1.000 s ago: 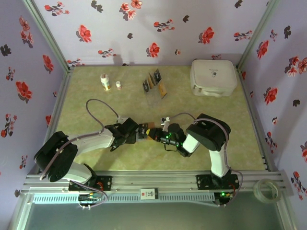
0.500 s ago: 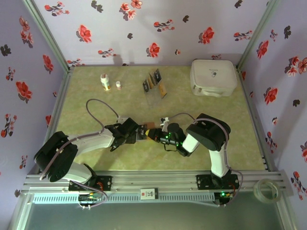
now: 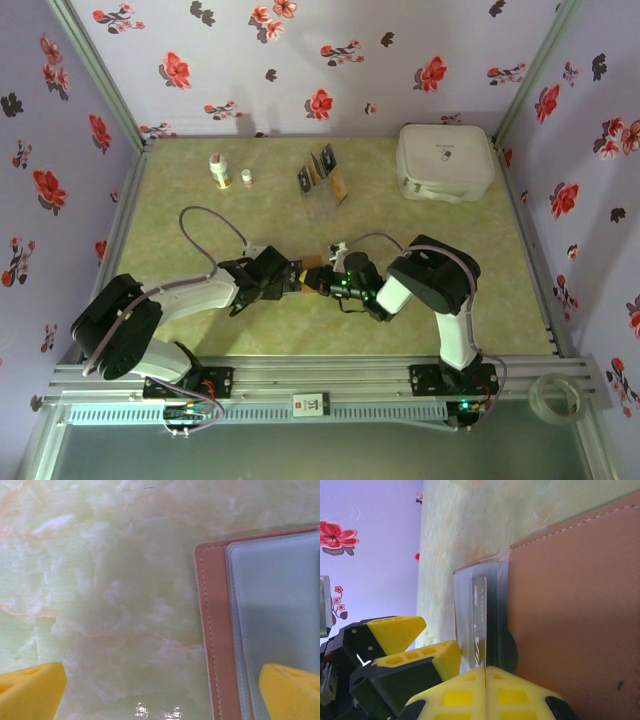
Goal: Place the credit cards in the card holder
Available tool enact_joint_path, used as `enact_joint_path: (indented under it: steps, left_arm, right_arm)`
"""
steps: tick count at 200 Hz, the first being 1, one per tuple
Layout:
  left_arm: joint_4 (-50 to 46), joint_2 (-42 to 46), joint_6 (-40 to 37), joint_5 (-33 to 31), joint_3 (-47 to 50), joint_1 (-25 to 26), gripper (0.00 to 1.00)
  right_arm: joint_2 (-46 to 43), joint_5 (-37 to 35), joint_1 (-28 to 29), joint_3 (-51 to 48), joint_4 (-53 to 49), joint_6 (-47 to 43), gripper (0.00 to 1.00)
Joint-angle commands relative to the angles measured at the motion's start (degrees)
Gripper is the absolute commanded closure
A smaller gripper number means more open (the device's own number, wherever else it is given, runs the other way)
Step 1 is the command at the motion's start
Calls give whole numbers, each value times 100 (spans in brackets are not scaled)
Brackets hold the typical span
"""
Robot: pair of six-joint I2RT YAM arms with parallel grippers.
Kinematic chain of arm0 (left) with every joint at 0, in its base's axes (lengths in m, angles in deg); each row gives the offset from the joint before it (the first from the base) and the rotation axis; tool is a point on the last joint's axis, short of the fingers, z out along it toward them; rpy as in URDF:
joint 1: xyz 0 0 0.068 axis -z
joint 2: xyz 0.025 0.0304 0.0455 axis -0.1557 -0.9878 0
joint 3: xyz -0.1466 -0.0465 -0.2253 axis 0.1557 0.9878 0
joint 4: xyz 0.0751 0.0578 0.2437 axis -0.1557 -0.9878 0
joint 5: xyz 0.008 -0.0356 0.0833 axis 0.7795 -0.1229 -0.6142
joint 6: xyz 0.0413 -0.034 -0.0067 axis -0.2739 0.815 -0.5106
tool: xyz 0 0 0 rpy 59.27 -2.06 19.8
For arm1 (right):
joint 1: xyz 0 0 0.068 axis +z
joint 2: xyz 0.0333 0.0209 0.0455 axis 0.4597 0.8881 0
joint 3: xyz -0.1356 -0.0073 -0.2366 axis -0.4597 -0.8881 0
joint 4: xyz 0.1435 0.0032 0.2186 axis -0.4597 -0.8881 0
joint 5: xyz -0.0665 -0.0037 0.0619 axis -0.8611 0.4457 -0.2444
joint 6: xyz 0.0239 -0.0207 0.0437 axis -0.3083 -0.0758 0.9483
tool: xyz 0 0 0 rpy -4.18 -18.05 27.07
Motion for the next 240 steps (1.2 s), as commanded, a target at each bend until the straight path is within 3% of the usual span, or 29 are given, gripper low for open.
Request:
enact_joint_path:
  steps: [1,16,113,145,163,181,217,240]
  left_arm:
    - [-226,27,53,-139,70,37,0]
    - [-316,116,30,-146,-37,21,0]
    - [-350,726,222,381,44,-963,0]
    - [-277,644,262,481,97,-991,0]
    - [-287,621,307,530,139,-989,0]
    - [-329,660,384,543,213,-983,0]
    - [-385,747,597,547,445,-957,0]
    - [-391,688,683,546,499,-914,0]
  right_arm:
    - [111,147,-25,34,-563,-36,86]
    - [-24,135,-43,61,-793,-128,74]
    - [-1427,-303,-42,1208,-4443,-1652,37]
    - [-1723,-513,-46,1539,-5328,-2080,35]
    - [-1794,-663,-48,1810,-5896,-2382,37]
    - [-1757,-1009,-49,2194,-6701,-2828,47]
    - [-1311,-1421,-57,3017,-7904,-3535,81]
    - [-1057,-1429,-58,3219,-8021,-3677,92]
